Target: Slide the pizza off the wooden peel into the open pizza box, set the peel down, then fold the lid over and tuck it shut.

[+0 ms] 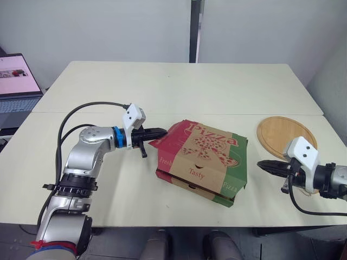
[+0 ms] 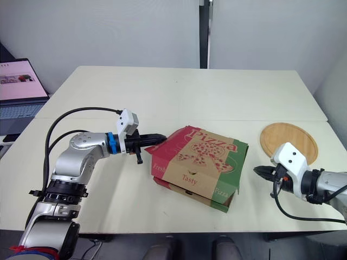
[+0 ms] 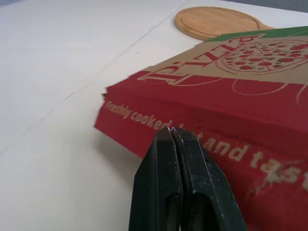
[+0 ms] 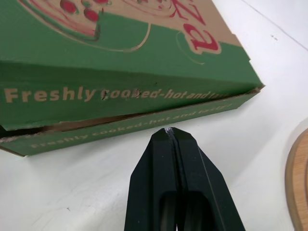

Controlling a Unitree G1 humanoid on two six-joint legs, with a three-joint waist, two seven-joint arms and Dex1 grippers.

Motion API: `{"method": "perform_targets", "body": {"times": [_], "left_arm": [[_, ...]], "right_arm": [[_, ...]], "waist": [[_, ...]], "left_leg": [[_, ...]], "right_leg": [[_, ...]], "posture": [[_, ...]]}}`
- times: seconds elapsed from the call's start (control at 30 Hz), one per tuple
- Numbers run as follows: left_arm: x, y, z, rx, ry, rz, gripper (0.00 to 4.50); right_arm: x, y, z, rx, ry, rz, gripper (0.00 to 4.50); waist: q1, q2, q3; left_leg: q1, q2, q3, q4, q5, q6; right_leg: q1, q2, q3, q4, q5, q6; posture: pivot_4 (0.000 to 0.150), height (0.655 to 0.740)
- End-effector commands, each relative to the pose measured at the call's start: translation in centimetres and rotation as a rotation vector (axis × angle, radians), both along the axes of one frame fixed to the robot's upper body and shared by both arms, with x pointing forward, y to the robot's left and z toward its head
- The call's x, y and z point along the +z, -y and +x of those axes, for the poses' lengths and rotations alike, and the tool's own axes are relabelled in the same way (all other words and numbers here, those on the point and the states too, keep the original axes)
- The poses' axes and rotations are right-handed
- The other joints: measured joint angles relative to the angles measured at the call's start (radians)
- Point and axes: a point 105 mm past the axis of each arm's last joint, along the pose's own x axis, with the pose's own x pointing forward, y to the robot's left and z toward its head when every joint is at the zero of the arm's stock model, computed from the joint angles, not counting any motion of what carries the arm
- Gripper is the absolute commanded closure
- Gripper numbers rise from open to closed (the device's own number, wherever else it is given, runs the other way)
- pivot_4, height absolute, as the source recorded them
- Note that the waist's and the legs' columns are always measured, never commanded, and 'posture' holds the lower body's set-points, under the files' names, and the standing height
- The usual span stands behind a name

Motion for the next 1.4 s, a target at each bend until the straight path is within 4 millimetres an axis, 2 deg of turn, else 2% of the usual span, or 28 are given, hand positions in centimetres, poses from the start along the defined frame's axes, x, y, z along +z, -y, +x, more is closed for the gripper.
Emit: {"method": "perform_targets", "body": {"times": [0.03, 0.1, 0.2, 0.33, 0.37, 0.47, 0.6, 0.7, 0.93, 0.97, 1.1, 1.3, 1.33, 1.4], "left_arm": [[2.8, -2.4, 1.1, 0.082, 0.151, -0.01, 4.31], [2.5, -3.3, 0.9, 0.07, 0.185, 0.069, 3.89], [1.4, -4.3, 0.3, 0.019, 0.235, 0.203, 3.01], [0.7, -3.7, -0.1, -0.057, 0.28, 0.262, 1.73], [0.5, -2.6, -0.2, -0.09, 0.294, 0.257, 1.56], [0.2, -0.4, -0.6, -0.145, 0.328, 0.228, 1.56], [0.4, 0.6, -0.5, -0.144, 0.354, 0.186, 1.56], [0.6, 0.8, -0.3, -0.134, 0.36, 0.168, 2.12], [1.8, 1.7, 0.5, -0.106, 0.331, 0.122, 4.32], [2.0, 1.9, 0.5, -0.104, 0.321, 0.119, 4.46], [2.9, 2.7, 1.2, -0.071, 0.273, 0.082, 4.46], [4.6, 4.1, 2.7, -0.017, 0.148, 0.021, 4.46], [4.9, 4.4, 2.9, -0.015, 0.133, 0.013, 4.5], [5.4, 4.9, 3.2, -0.014, 0.097, 0.001, 4.5]], "right_arm": [[0.8, -0.6, -0.1, 0.027, 0.048, -0.007, 4.5], [0.8, -0.7, -0.1, 0.029, 0.05, -0.004, 4.5], [0.9, -0.8, -0.1, 0.034, 0.051, 0.0, 4.5], [0.9, -1.0, 0.0, 0.04, 0.05, 0.004, 4.5], [0.9, -1.1, 0.0, 0.045, 0.051, 0.004, 4.5], [0.9, -1.2, 0.1, 0.05, 0.051, 0.008, 4.5], [0.9, -1.2, 0.1, 0.043, 0.051, 0.015, 4.5], [0.9, -1.2, 0.0, 0.038, 0.051, 0.019, 4.5], [1.0, 0.1, -0.3, -0.028, 0.065, 0.011, 4.5], [1.0, 0.3, -0.4, -0.043, 0.072, 0.01, 4.5], [1.2, 0.7, -0.6, -0.084, 0.103, 0.017, 4.5], [1.7, 0.1, -0.4, -0.131, 0.159, 0.06, 4.5], [1.7, 0.0, -0.3, -0.138, 0.162, 0.066, 4.11], [1.7, -0.2, -0.3, -0.145, 0.155, 0.079, 3.65]], "waist": [[0.0, 0.0, 0.0], [-0.001, 0.0, 0.0], [-0.002, 0.0, 0.0], [0.004, 0.0, 0.0], [0.007, 0.0, 0.0], [0.013, 0.0, 0.0], [0.009, 0.0, 0.0], [0.0, 0.0, 0.0], [0.002, 0.0, 0.0], [0.002, 0.0, 0.0], [0.002, 0.0, 0.0], [0.002, -0.001, 0.0], [0.002, -0.001, 0.0], [0.001, -0.001, 0.0]], "left_leg": [[0.0, 0.0, 0.0, 0.0, 0.0, 0.0], [0.0, 0.0, 0.0, 0.0, 0.0, 0.0], [0.0, 0.0, 0.0, 0.0, 0.0, 0.0], [0.0, 0.0, 0.0, 0.0, 0.0, 0.0], [0.0, 0.0, 0.0, 0.0, 0.0, 0.0], [0.0, 0.0, 0.0, 0.001, 0.0, 0.0], [0.0, 0.0, 0.0, 0.001, 0.0, 0.0], [0.0, 0.0, 0.0, 0.0, 0.0, 0.0], [0.0, 0.0, 0.0, 0.001, 0.0, 0.0], [0.0, 0.0, 0.0, 0.001, 0.0, 0.0], [0.0, 0.0, -0.001, 0.001, 0.0, 0.0], [0.0, -0.001, -0.001, 0.002, 0.0, 0.0], [0.0, -0.001, -0.001, 0.002, 0.0, 0.0], [0.0, -0.001, -0.001, 0.002, 0.0, 0.0]], "right_leg": [[0.0, 0.0, 0.0, 0.0, 0.0, 0.0], [0.0, 0.0, 0.0, 0.0, 0.0, 0.0], [0.0, 0.0, 0.0, 0.0, 0.0, 0.0], [0.0, -0.001, 0.0, -0.001, 0.0, 0.0], [0.0, -0.001, 0.0, -0.001, 0.0, 0.0], [0.001, -0.001, -0.001, -0.001, 0.0, 0.0], [0.0, 0.0, -0.001, 0.0, 0.0, 0.0], [0.0, 0.0, 0.0, 0.0, 0.0, 0.0], [0.001, 0.0, -0.001, 0.0, 0.0, 0.0], [0.001, 0.0, -0.001, 0.0, 0.0, 0.0], [0.001, 0.0, -0.001, 0.0, 0.0, 0.0], [0.002, 0.001, -0.002, 0.001, 0.0, 0.0], [0.002, 0.001, -0.002, 0.001, 0.0, 0.0], [0.002, 0.001, -0.002, 0.001, 0.0, 0.001]], "posture": [[0.15, 0.7318], [0.15, 0.7318], [0.15, 0.7318], [0.15, 0.7318], [0.15, 0.7318], [0.15, 0.7318], [0.15, 0.7318], [0.15, 0.7318], [0.15, 0.7318], [0.15, 0.7318], [0.15, 0.7318], [0.15, 0.7318], [0.15, 0.7318], [0.15, 0.7318]]}}
